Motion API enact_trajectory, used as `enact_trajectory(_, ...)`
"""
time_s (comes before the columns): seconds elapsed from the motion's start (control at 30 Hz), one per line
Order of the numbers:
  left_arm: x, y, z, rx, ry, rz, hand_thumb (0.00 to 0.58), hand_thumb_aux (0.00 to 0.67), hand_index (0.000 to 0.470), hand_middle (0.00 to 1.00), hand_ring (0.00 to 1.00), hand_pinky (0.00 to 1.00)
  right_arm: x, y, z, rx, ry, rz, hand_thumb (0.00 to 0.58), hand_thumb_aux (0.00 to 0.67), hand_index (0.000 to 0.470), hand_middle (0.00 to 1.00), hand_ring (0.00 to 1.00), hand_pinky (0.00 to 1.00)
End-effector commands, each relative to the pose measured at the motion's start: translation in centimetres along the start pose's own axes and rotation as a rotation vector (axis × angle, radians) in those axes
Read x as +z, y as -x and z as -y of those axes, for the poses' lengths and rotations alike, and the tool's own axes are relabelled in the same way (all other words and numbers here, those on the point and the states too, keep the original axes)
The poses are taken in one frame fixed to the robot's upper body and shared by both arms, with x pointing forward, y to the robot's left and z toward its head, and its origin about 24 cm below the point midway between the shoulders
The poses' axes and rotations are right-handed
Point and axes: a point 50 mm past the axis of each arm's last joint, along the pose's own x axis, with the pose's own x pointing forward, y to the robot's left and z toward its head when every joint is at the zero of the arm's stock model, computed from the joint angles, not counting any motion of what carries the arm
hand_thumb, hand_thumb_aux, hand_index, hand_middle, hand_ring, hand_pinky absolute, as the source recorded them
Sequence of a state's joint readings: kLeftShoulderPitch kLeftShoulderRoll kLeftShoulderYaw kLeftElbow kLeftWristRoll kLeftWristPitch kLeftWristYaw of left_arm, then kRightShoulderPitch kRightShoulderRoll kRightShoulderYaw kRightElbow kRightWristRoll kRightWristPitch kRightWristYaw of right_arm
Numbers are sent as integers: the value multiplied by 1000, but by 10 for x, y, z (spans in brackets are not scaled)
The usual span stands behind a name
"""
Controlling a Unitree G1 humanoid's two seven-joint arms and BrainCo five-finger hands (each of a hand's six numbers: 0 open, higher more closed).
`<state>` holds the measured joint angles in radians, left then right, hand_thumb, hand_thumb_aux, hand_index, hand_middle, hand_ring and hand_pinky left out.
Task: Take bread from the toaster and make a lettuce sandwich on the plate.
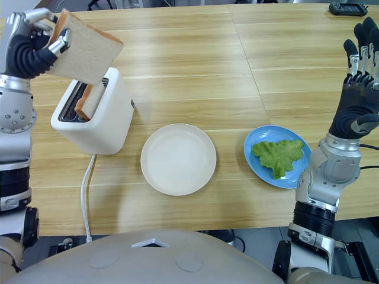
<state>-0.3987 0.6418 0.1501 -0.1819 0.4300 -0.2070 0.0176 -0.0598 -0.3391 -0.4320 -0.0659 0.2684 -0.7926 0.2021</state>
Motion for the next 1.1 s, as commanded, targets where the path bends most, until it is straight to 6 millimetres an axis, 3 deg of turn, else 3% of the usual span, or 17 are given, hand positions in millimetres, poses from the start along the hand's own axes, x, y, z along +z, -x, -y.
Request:
enact_trajectory(0.03,19,-7,22,-68,-14,85,580,670,460,1000,1000,1000,-5,-2,-3,-4,-15,4,0,0,0,0,0,0)
enact_trajectory(0.23,41,5,73,-232,-50,219,580,670,460,1000,1000,1000,-7,-4,-5,-3,-27,12,0,0,0,0,0,0)
enact_trajectory(0.43,54,25,109,-376,-75,314,580,670,460,1000,1000,1000,-8,-2,-6,-8,-32,10,0,0,0,0,0,0)
enact_trajectory(0.97,89,63,159,-601,-12,428,580,670,460,1000,1000,1000,-9,-3,-9,-3,-39,8,0,0,0,0,0,0)
enact_trajectory(1.1,89,77,175,-699,-41,409,580,670,460,1000,1000,1000,-9,-3,-11,6,-38,2,0,0,0,0,0,0)
